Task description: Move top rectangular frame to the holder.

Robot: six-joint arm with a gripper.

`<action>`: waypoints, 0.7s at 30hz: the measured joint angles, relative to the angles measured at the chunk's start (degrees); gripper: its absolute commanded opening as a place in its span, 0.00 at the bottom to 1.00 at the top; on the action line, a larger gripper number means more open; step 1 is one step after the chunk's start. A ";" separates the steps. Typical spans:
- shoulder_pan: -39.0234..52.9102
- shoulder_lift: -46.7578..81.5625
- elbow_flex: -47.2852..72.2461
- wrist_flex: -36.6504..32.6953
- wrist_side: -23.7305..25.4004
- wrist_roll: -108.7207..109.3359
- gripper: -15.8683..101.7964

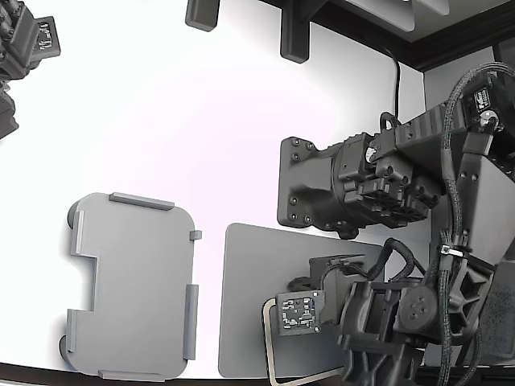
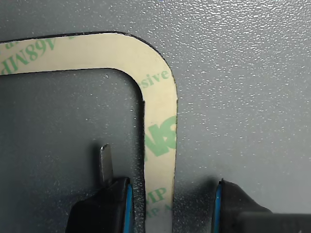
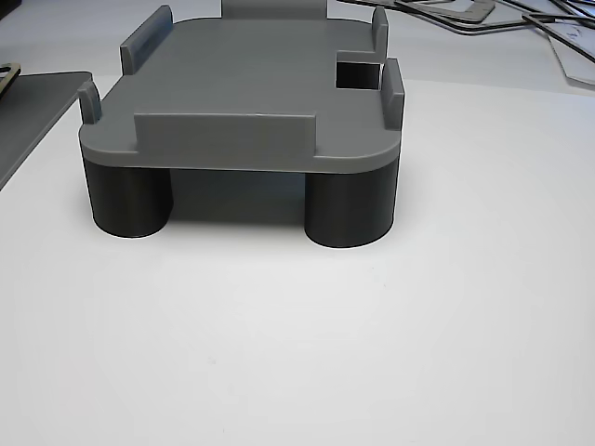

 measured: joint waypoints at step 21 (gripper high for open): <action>-2.20 -1.49 -2.64 3.34 -1.85 0.26 0.04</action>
